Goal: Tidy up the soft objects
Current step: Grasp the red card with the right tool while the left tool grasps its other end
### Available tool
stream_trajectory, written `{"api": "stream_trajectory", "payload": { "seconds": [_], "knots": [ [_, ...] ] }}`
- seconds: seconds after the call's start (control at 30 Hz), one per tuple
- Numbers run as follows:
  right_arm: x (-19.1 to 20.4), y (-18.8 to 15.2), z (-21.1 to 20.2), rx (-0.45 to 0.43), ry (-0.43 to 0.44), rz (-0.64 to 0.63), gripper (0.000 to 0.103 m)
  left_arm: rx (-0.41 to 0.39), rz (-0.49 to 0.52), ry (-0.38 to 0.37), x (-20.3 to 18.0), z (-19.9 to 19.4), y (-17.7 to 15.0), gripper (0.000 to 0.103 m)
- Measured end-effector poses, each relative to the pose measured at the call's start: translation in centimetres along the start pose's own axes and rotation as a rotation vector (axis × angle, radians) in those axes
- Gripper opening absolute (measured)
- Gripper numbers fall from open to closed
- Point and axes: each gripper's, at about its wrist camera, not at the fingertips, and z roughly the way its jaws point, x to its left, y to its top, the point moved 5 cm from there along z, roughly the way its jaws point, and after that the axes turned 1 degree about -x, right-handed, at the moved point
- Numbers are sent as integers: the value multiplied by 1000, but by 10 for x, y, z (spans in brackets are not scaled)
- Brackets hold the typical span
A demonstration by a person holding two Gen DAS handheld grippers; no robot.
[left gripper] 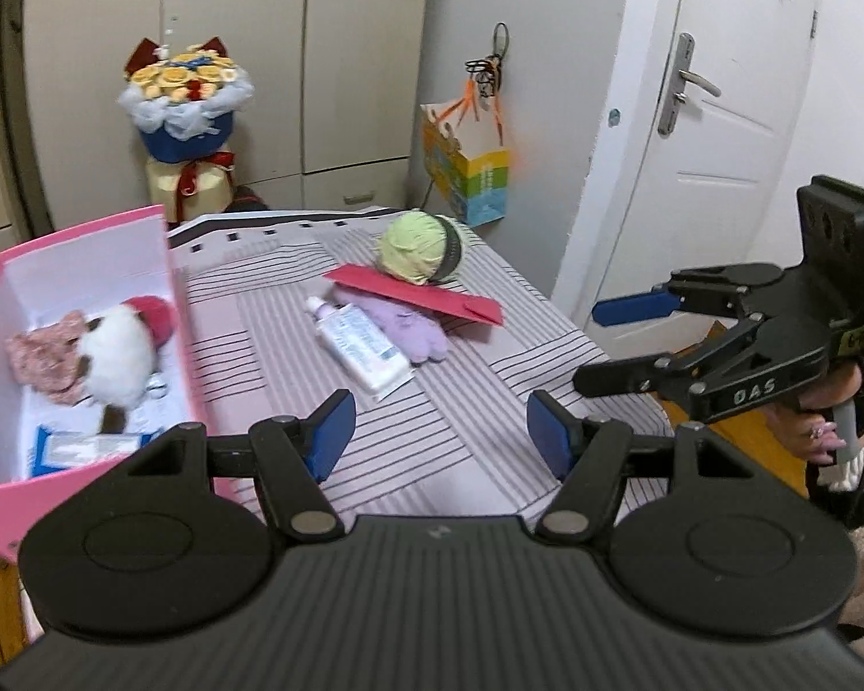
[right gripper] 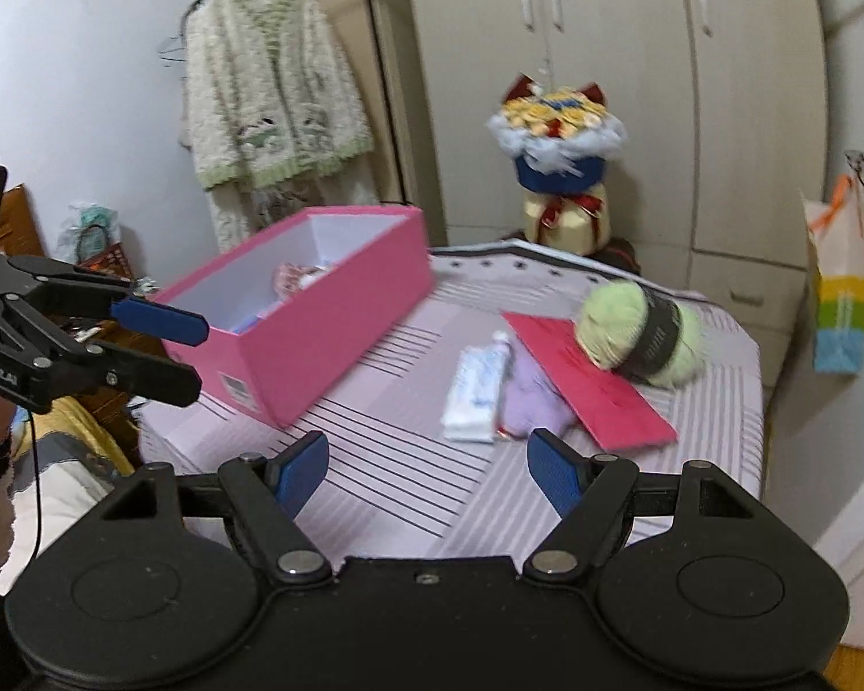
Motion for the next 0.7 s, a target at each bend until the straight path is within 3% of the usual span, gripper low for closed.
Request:
{"api": "stream_trajectory", "payload": {
  "seconds": [0.17,0.47,0.7],
  "knots": [
    [-25,-15,18,-9,-79,13,80,-8,-20,-25,-4,36,5,65],
    [-50,-30,65,-9,-249,-135,78,13,-168,-36,14,113,16,63],
    [-59,-32,94,-7,-315,-232,69,-5,-294,27,44,165,29,58]
  ]
}}
